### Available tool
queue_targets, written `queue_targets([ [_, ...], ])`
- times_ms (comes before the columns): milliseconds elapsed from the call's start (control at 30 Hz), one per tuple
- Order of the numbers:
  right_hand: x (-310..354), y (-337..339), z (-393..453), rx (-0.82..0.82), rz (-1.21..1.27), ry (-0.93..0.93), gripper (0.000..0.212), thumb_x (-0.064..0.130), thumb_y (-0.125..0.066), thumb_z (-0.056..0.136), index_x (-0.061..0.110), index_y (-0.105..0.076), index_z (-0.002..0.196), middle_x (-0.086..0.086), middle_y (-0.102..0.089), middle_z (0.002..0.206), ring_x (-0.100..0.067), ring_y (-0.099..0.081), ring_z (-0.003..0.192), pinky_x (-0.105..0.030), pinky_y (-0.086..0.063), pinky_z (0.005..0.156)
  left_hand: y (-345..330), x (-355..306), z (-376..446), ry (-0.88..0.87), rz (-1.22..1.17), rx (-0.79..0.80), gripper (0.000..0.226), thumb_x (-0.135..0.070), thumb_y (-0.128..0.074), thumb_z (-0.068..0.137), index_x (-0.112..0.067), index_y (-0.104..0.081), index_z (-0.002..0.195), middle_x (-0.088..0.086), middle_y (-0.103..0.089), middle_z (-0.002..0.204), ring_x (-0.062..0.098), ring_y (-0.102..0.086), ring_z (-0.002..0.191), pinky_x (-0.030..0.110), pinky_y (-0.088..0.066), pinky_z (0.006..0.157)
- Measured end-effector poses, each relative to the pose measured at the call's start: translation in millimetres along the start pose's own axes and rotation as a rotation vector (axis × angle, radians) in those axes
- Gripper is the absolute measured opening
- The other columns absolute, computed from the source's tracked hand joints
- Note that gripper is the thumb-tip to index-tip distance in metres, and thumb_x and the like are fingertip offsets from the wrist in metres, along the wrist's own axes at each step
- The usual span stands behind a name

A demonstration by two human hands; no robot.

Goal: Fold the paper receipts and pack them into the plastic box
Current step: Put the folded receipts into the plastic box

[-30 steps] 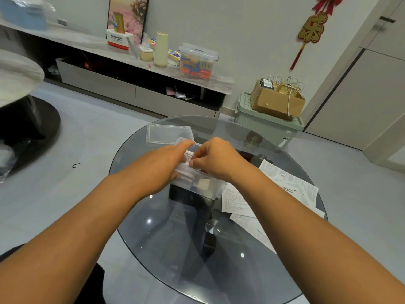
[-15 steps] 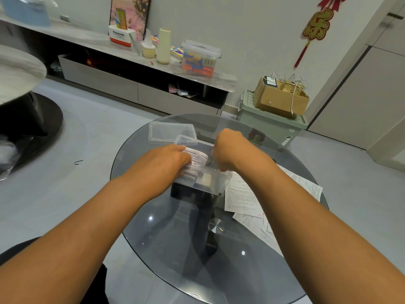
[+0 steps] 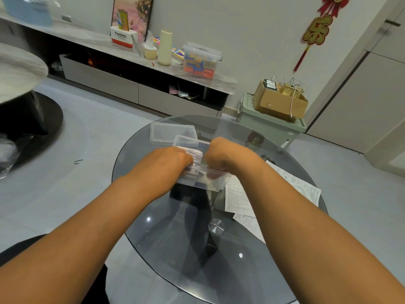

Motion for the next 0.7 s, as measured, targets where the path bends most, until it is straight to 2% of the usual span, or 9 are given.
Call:
queue_targets([
  [67,-2.2,-4.1,2.8,0.054,0.315,-0.043,0.022,-0.002,-0.042,0.102,-0.008,-0.063,0.096,-0.021,-0.075,0.091,-0.034,-0.077,0.087,-0.040,-0.062,0.087,2.1,-2.1,-0.5,-0.004,0.010,-0.011,0.012,-0.013,-0.060,0.092,-0.023,-0.059,0.087,-0.003,-0.058,0.090,0.020,-0.058,0.081,0.030,-0.039,0.060],
  [133,-2.2,-5.5,5.5,0.054,0.485,-0.055,0.025,-0.006,-0.039,0.102,-0.008,-0.064,0.100,-0.026,-0.075,0.094,-0.036,-0.077,0.091,-0.048,-0.063,0.088,4.8,-4.6,-0.9,0.006,0.031,-0.006,0.009,-0.014,-0.060,0.093,-0.023,-0.063,0.091,-0.003,-0.059,0.093,0.020,-0.059,0.082,0.028,-0.036,0.059],
  [233,-3.7,-3.9,8.6,-0.021,0.455,-0.010,0.025,-0.003,-0.046,0.097,-0.004,-0.069,0.107,-0.023,-0.074,0.101,-0.035,-0.075,0.098,-0.050,-0.060,0.093,6.2,-4.9,-2.3,0.052,0.061,0.002,0.010,-0.015,-0.060,0.095,-0.024,-0.060,0.090,-0.003,-0.059,0.093,0.019,-0.057,0.080,0.024,-0.025,0.052],
  [300,-10.4,9.7,4.7,-0.165,0.401,0.052,0.026,0.000,-0.052,0.095,0.005,-0.072,0.111,-0.017,-0.073,0.108,-0.029,-0.070,0.099,-0.046,-0.059,0.096,6.9,-0.8,-3.2,0.103,0.079,-0.018,0.019,-0.010,-0.059,0.090,-0.024,-0.050,0.080,-0.002,-0.054,0.083,0.022,-0.054,0.075,0.028,-0.023,0.050],
  [367,-25.6,29.9,-9.3,-0.319,0.502,0.095,0.026,0.005,-0.055,0.097,0.016,-0.074,0.111,-0.005,-0.073,0.109,-0.023,-0.068,0.103,-0.043,-0.058,0.097,10.0,2.3,-3.7,0.131,0.091,-0.053,0.030,-0.003,-0.059,0.084,-0.023,-0.041,0.071,-0.002,-0.045,0.071,0.025,-0.050,0.067,0.032,-0.027,0.051],
  [467,-64.0,39.6,-29.0,-0.394,0.553,0.126,0.028,0.014,-0.064,0.098,0.022,-0.071,0.124,0.002,-0.071,0.120,-0.018,-0.066,0.110,-0.039,-0.056,0.097,13.7,8.3,-2.6,0.183,0.124,-0.100,0.029,0.002,-0.060,0.079,-0.024,-0.048,0.074,-0.002,-0.051,0.070,0.026,-0.051,0.072,0.034,-0.038,0.068],
  [567,-115.5,14.2,-37.4,-0.272,0.413,0.008,0.038,0.020,-0.071,0.095,0.022,-0.066,0.133,0.001,-0.067,0.133,-0.020,-0.065,0.115,-0.039,-0.054,0.099,12.1,4.5,1.6,0.140,0.128,-0.183,0.036,0.002,-0.070,0.078,-0.022,-0.066,0.105,0.003,-0.066,0.095,0.031,-0.061,0.098,0.045,-0.036,0.108],
  [633,-146.7,-8.2,-41.6,-0.230,0.408,-0.108,0.039,0.023,-0.071,0.096,0.023,-0.065,0.135,-0.002,-0.064,0.139,-0.024,-0.063,0.119,-0.045,-0.050,0.106,12.7,-16.6,0.9,0.004,0.065,-0.260,0.053,0.000,-0.080,0.076,-0.010,-0.065,0.126,0.011,-0.067,0.117,0.035,-0.059,0.115,0.052,-0.034,0.112],
  [700,-169.5,-27.5,-44.9,-0.224,0.454,-0.183,0.037,0.025,-0.068,0.097,0.028,-0.064,0.134,-0.002,-0.062,0.141,-0.025,-0.063,0.117,-0.047,-0.051,0.106,10.7,-53.1,-1.7,-0.162,-0.080,-0.257,0.056,-0.010,-0.082,0.081,-0.008,-0.062,0.133,0.010,-0.064,0.130,0.031,-0.057,0.125,0.045,-0.042,0.108],
])
Point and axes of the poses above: each hand's wrist, its own z-axis towards the middle knuckle, its own y-axis out of the back of the hand, x = y × z, the point moved 7 cm from there along z, towards the middle knuckle
